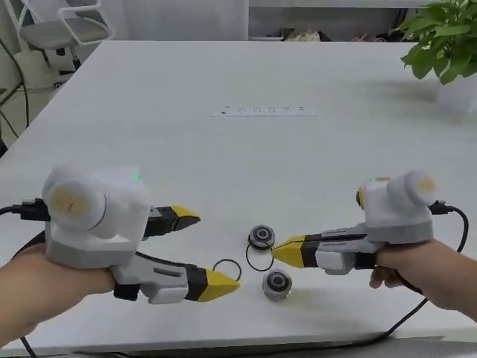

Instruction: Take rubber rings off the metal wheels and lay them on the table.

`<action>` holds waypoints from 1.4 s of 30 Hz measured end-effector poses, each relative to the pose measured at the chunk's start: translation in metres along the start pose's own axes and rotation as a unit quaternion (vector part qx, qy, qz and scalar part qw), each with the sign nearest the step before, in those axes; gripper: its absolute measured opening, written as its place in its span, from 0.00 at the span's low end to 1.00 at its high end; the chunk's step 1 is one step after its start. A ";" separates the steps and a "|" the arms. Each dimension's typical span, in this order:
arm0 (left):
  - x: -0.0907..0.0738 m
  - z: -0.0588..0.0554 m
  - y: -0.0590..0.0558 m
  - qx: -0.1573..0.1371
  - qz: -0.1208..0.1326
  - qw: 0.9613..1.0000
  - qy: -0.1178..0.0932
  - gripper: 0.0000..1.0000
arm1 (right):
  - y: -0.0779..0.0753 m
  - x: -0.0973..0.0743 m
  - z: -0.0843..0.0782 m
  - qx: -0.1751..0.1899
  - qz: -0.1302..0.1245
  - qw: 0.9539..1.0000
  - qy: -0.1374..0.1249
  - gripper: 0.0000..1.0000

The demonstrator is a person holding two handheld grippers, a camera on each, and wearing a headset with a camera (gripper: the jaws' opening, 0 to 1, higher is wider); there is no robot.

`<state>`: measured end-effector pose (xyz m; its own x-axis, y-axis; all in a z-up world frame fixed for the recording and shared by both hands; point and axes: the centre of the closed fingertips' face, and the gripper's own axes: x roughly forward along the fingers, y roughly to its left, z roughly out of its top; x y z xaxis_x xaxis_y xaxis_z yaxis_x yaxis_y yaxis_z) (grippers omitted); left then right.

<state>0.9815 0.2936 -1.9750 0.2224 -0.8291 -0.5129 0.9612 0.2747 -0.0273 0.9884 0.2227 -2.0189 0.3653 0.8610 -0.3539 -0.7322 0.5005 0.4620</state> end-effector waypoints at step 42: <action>-0.059 -0.007 0.023 -0.037 0.077 0.996 -0.029 0.99 | 0.014 0.057 0.003 0.005 0.035 0.999 0.040 0.00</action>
<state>0.9891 0.3526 -1.9513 0.3771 -0.8009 -0.4652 0.9009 0.4337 -0.0164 1.0008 0.2784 -2.0304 0.2658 0.8841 -0.3843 -0.7482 0.4405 0.4961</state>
